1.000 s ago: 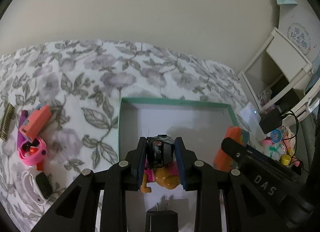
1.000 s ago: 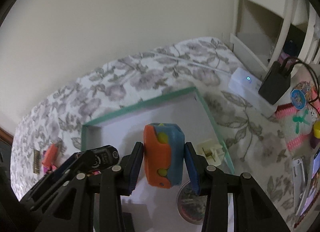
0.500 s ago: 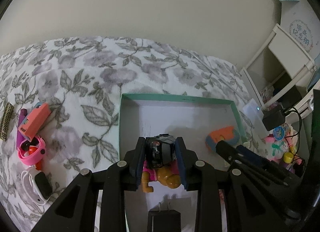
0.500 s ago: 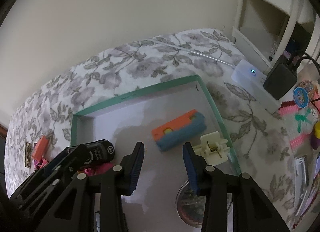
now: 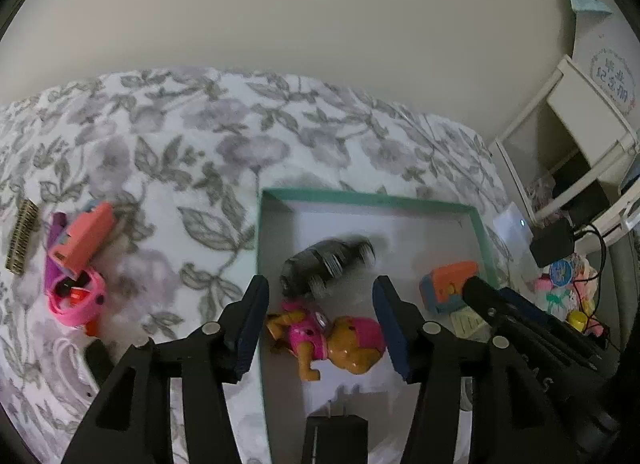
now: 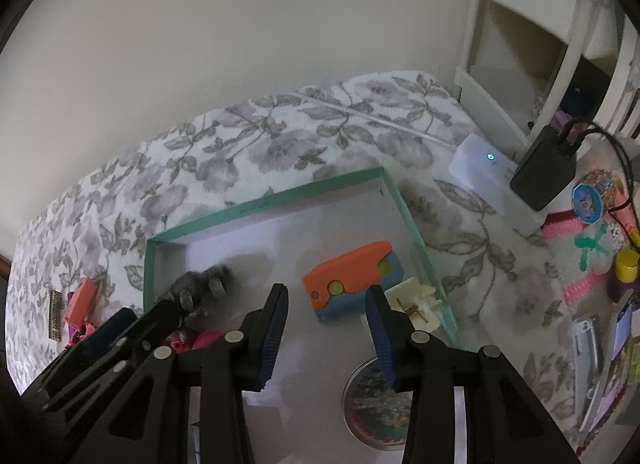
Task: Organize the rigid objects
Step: 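Open the right tool to drop the block while the left tool releases the car, then lift both open tools out of the tray toward the remaining toys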
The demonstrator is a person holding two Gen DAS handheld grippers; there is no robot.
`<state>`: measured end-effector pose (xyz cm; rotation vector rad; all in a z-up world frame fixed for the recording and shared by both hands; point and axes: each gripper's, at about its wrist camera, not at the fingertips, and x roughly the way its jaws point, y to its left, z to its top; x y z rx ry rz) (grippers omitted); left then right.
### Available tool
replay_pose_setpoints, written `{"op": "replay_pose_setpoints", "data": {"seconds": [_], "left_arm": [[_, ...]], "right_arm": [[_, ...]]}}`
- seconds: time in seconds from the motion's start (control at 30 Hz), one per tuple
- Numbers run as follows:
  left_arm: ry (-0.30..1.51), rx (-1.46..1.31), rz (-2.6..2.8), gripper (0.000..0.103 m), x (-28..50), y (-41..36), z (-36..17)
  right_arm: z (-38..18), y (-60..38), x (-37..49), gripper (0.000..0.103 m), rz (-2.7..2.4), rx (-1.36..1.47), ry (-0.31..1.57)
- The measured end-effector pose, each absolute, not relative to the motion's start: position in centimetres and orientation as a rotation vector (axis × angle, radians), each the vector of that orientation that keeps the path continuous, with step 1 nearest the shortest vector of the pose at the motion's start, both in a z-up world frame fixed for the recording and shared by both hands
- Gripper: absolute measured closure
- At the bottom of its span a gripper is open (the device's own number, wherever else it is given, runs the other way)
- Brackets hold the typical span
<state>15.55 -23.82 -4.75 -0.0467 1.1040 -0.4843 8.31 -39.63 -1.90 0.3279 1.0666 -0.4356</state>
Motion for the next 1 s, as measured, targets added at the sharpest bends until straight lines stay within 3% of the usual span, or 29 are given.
{"op": "replay_pose_setpoints", "data": {"seconds": [0.3,0.43,0.57,0.77,0.87,1.0], "left_arm": [[1.064,-0.03,-0.412,0.045,16.2,-22.0,-2.0],[1.049,-0.009,-0.361,0.044,16.5,-21.1,-1.0],[1.036,0.001,-0.325,0.019,16.8,-20.2,-0.3],[1.026,0.011,-0.291,0.018,17.0,-19.6,-0.3],[1.022,0.025,-0.277,0.007,17.0,-19.6,-0.5],[1.023,0.033,-0.276,0.007,17.0,-19.7,-0.8]], "right_arm": [[0.8,-39.1,8.0,0.058,-0.441,0.292,1.023],[2.0,-38.8,7.9,0.042,-0.444,0.276,1.0],[2.6,-38.5,7.9,0.035,-0.441,0.255,0.987],[2.1,-38.2,8.3,0.022,-0.44,0.231,1.001],[1.8,-38.1,8.4,0.018,-0.44,0.222,1.008],[1.4,-37.9,8.7,0.016,-0.436,0.204,1.019]]}}
